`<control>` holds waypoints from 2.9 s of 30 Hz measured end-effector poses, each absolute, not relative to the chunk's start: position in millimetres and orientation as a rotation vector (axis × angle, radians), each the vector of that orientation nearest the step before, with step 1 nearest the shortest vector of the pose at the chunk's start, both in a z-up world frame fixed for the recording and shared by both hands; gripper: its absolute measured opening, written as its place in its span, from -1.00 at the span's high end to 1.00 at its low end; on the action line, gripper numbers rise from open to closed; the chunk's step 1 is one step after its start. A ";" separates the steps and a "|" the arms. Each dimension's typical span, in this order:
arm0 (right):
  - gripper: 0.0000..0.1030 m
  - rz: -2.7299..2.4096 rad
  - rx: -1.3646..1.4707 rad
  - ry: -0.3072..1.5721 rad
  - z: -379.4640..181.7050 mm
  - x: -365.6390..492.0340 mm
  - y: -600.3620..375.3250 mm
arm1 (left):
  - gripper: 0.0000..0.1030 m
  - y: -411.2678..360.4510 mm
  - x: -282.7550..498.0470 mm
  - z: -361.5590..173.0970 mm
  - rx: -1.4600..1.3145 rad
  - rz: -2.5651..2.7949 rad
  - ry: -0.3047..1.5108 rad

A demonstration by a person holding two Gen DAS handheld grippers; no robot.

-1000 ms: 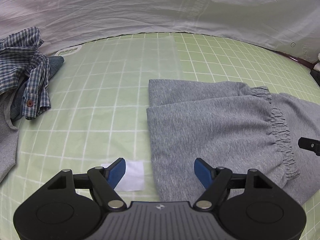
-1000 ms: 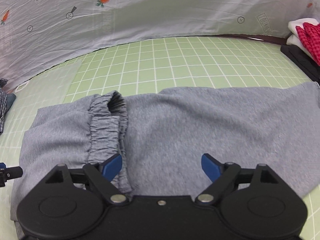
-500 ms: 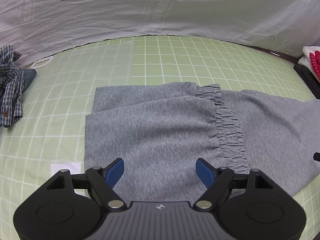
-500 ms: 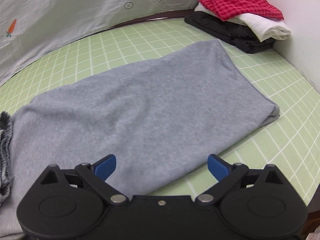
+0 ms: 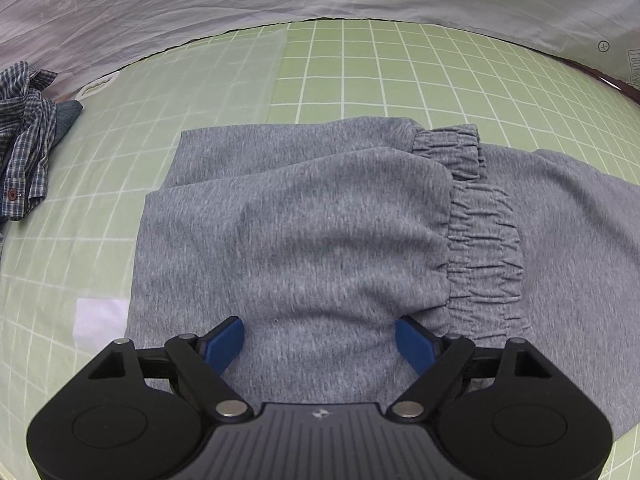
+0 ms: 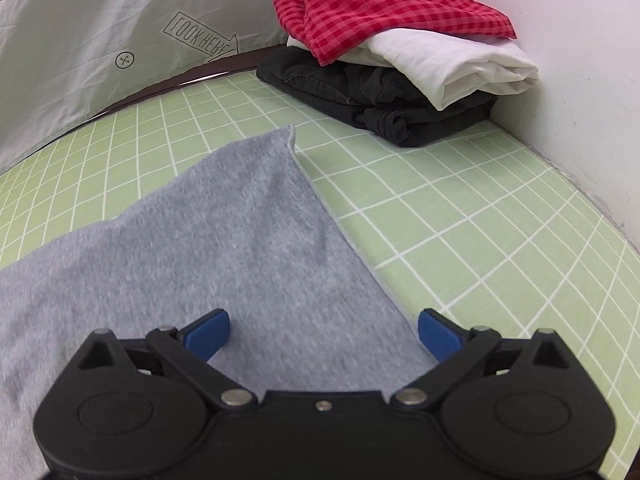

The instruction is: Fold clothes

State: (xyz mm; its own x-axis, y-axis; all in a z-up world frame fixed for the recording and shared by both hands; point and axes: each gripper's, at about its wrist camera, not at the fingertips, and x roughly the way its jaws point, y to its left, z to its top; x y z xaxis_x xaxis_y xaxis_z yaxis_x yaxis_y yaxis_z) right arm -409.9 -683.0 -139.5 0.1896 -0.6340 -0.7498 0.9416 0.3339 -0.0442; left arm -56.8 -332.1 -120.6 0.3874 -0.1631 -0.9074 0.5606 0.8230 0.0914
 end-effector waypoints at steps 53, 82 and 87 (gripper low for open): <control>0.16 -0.584 0.286 0.695 -90.2 -240.7 -472.7 | -1.00 -287.1 -30.2 -131.7 0.469 -0.664 1.071; -0.44 -0.660 0.170 0.732 -105.9 -272.2 -449.2 | -1.00 -287.5 -44.0 -135.9 0.451 -0.648 1.037; -0.12 -0.579 0.138 0.690 -100.3 -260.2 -439.8 | -1.00 -281.7 -55.7 -135.3 0.463 -0.648 1.030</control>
State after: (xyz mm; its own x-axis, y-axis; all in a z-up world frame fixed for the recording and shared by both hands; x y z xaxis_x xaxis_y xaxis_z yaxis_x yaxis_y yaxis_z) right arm -260.2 -439.8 -100.3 0.6216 -0.4582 -0.6353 0.5468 0.8346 -0.0669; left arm -55.7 -281.7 -135.3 0.3583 -0.2736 -0.8926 0.6865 0.7252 0.0533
